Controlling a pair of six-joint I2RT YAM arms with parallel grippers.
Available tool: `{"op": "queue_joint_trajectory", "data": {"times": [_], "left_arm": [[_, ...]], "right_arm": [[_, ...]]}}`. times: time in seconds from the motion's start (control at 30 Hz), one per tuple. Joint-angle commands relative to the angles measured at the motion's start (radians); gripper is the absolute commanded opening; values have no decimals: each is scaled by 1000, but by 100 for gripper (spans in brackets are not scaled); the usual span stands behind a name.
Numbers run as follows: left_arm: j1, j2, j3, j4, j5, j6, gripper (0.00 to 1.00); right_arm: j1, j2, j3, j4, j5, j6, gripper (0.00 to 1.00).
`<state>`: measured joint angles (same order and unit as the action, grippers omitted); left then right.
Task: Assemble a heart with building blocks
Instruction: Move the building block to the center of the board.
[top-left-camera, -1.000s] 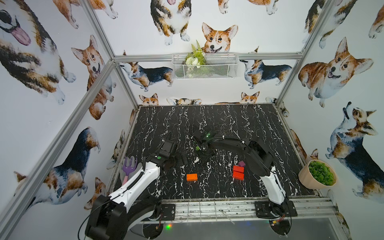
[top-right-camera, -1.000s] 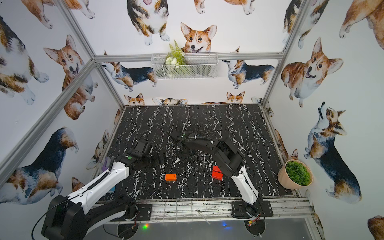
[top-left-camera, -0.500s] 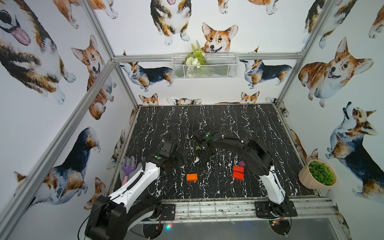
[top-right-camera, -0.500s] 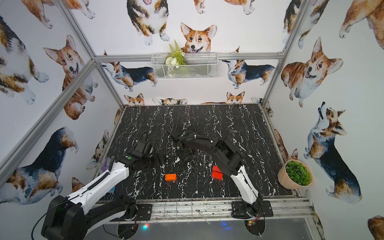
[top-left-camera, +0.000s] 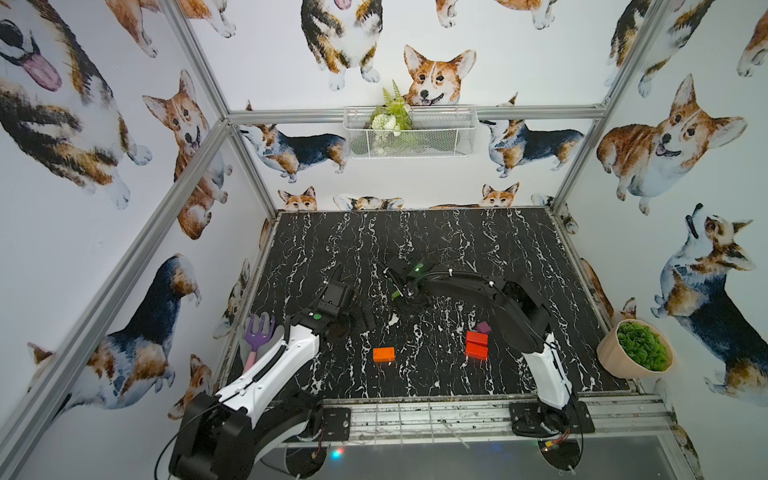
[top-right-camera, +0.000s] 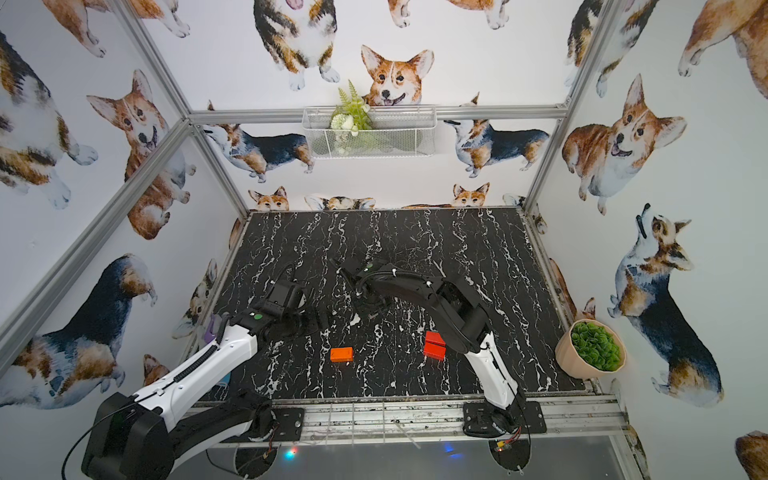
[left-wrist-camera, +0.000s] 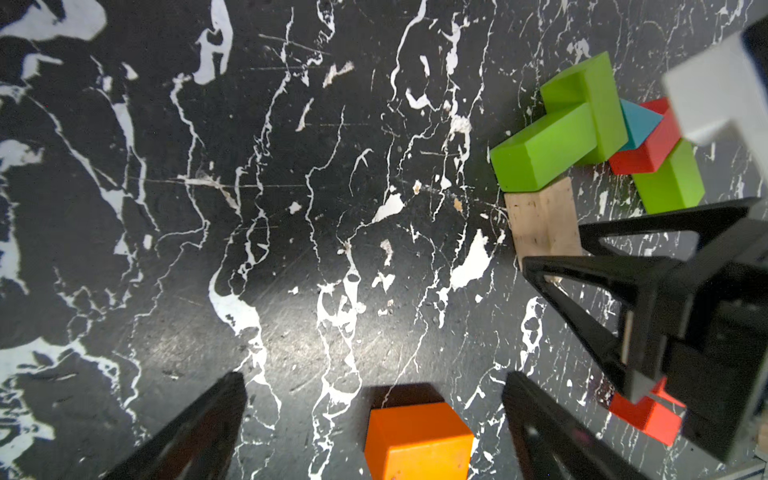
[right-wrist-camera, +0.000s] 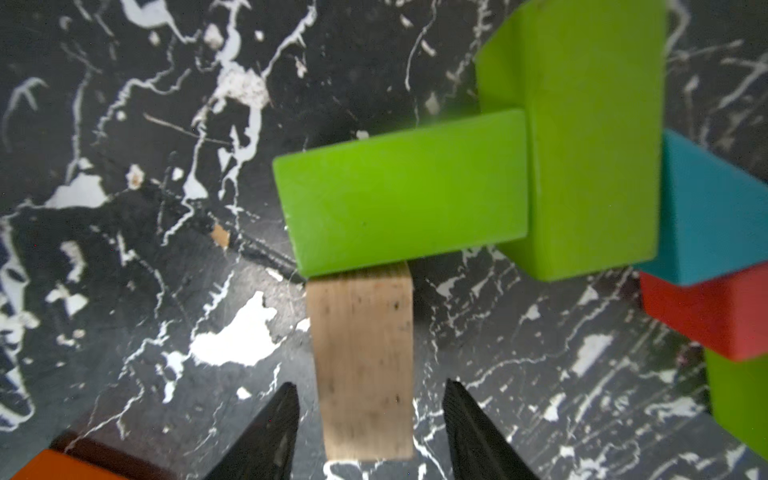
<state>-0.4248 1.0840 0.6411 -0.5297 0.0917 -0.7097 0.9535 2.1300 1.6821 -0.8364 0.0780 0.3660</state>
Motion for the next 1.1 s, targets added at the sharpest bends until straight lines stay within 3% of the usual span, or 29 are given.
{"op": "queue_joint_trajectory", "data": {"times": [0.0, 0.23, 0.53, 0.77, 1.07], "left_arm": [[3, -7, 2, 5, 2, 7, 100], [-10, -10, 33, -34, 31, 37, 100], [-174, -4, 45, -95, -18, 3, 100], [-181, -17, 67, -121, -38, 14, 100], [-181, -1, 85, -119, -30, 36, 100]], "right_arm": [[5, -90, -37, -6, 40, 15, 62], [-10, -387, -290, -41, 116, 122, 69], [-114, -642, -650, -118, 91, 263, 69], [-148, -628, -668, -128, 80, 285, 67], [-148, -589, -710, -86, 62, 344, 73]]}}
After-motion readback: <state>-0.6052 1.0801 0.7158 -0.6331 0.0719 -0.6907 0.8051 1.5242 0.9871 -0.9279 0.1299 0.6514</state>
